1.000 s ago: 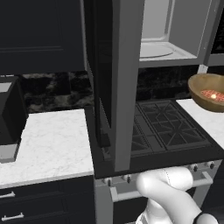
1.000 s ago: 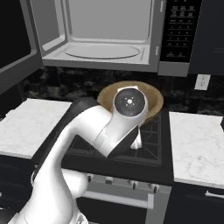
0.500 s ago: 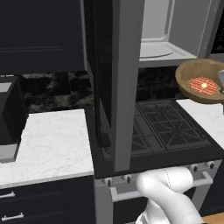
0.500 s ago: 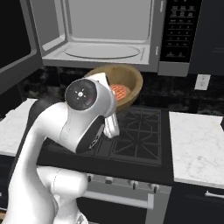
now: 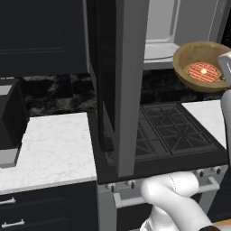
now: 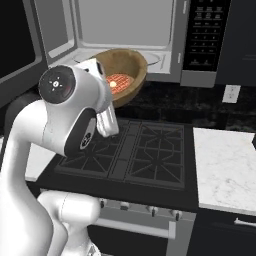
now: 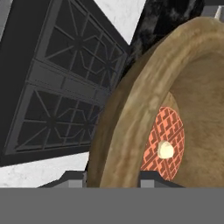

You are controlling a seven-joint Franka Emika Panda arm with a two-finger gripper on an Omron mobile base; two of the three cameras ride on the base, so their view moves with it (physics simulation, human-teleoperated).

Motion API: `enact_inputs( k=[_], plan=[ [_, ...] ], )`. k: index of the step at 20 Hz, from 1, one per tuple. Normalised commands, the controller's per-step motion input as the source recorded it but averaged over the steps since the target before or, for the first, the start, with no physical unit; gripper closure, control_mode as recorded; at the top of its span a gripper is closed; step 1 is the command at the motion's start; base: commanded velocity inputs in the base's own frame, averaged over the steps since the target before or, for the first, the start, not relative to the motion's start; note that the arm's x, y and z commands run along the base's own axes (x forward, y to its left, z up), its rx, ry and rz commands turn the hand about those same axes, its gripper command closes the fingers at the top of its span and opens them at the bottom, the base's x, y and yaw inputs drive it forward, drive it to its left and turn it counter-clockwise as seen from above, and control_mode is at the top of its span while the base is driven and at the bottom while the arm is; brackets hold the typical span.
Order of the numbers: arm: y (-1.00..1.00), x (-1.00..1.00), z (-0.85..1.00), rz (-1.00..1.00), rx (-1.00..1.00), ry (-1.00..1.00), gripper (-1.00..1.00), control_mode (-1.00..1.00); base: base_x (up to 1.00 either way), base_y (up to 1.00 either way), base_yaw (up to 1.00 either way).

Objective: Open the microwave, place the bowl with waffle inside the microwave, then close the microwave door and turn it on.

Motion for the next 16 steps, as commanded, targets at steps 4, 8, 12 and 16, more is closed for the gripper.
enact_inputs(
  k=[4,8,12,16],
  plan=[
    [0.36,0.21,0.22,0.00,0.00,0.00,1.00,-1.00,0.00,0.00,0.00],
    [0.41,0.52,0.01,0.00,0.05,0.00,1.00,-1.00,0.00,0.00,0.00],
    [0.41,0.60,0.05,0.00,0.10,-0.03,1.00,-1.00,0.00,0.00,0.00],
    [0.16,0.49,0.25,0.01,0.09,0.00,1.00,-1.00,0.00,0.00,0.00]
  ],
)
